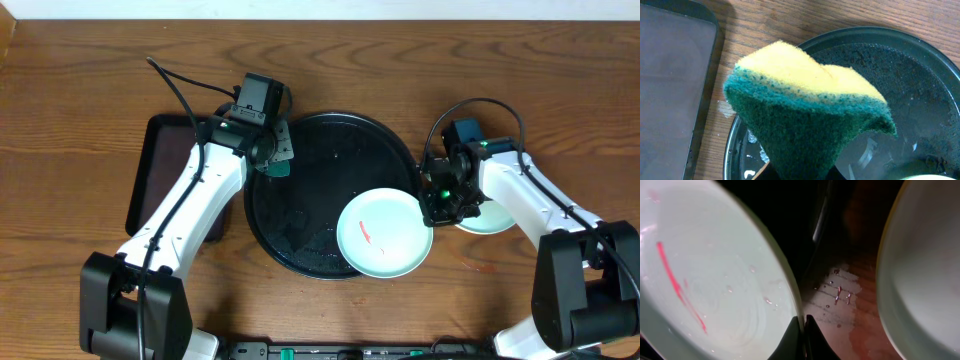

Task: Clean dirty plates on tray and stack at the side
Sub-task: 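Move the right gripper to the remaining light-green plate and grasp its rim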

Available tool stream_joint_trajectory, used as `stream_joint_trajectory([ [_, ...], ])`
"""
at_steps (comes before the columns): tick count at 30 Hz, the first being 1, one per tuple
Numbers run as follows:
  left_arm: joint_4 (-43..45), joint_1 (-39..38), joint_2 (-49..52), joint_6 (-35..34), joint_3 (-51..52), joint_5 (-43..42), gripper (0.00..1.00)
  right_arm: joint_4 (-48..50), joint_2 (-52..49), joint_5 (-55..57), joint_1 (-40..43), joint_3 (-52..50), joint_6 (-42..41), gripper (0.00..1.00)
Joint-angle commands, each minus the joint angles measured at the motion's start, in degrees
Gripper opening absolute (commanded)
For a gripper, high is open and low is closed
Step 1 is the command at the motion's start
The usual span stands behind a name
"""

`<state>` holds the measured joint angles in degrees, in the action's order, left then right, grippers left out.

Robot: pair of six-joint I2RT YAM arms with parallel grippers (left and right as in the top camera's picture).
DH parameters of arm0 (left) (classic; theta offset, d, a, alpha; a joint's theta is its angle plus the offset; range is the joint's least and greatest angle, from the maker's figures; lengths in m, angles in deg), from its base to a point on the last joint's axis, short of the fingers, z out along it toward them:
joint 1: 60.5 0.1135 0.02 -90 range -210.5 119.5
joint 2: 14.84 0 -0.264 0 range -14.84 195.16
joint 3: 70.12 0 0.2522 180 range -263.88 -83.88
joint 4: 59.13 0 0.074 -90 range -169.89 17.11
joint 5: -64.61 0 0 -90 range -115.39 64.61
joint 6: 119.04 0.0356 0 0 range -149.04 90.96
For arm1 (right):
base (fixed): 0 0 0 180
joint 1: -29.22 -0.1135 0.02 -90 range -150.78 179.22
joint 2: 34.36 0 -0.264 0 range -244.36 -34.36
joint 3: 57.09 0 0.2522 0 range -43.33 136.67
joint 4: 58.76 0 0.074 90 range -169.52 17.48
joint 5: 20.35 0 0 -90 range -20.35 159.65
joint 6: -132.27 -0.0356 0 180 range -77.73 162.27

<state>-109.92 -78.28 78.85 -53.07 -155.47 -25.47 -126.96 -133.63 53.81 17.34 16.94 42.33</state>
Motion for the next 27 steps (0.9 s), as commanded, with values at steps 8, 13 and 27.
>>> stream_joint_trajectory([
  [8,0.22,0.02,0.63,-0.26,-0.7,0.07,0.08,1.92,0.59,-5.11,-0.24,5.27,-6.56,0.01],
  [13,0.17,-0.04,0.63,-0.28,-0.61,0.04,0.08,7.39,0.59,-5.44,-0.26,7.87,-16.37,0.01],
  [27,0.22,-0.2,0.63,-4.42,-0.52,0.04,0.08,14.47,-7.45,2.21,-10.08,7.87,-34.25,0.01],
])
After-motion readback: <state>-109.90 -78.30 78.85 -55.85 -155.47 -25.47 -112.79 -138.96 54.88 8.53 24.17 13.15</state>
